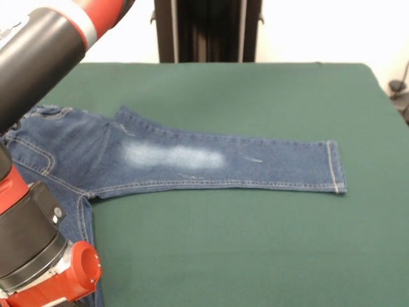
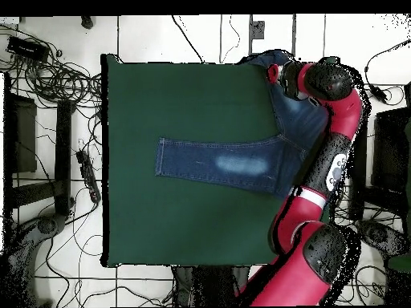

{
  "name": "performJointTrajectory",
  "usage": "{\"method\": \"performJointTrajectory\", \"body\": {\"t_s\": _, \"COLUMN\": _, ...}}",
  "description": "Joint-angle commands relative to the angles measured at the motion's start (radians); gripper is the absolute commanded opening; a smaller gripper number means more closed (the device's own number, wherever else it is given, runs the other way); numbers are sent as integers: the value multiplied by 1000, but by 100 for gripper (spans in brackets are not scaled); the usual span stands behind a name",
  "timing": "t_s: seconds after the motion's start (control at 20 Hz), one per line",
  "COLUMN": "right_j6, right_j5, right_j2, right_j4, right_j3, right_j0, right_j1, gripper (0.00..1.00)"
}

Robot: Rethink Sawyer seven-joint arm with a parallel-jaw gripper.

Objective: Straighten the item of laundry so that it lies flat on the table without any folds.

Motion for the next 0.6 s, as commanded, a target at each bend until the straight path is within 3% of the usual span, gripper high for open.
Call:
{"method": "performJointTrajectory", "body": {"t_s": 0.05, "right_j6": -317, "right_j5": -54, "right_j2": -135, "right_j4": 45, "right_j3": 135, "right_j0": 104, "right_j1": 121, "gripper": 0}}
{"method": "performJointTrajectory", "body": {"t_s": 0.4, "right_j6": -338, "right_j5": -39, "right_j2": -198, "right_j4": 105, "right_j3": 179, "right_j0": 106, "right_j1": 95, "gripper": 0}}
{"method": "performJointTrajectory", "body": {"t_s": 0.6, "right_j6": -293, "right_j5": -76, "right_j2": -234, "right_j4": 145, "right_j3": 221, "right_j0": 100, "right_j1": 79, "gripper": 0}}
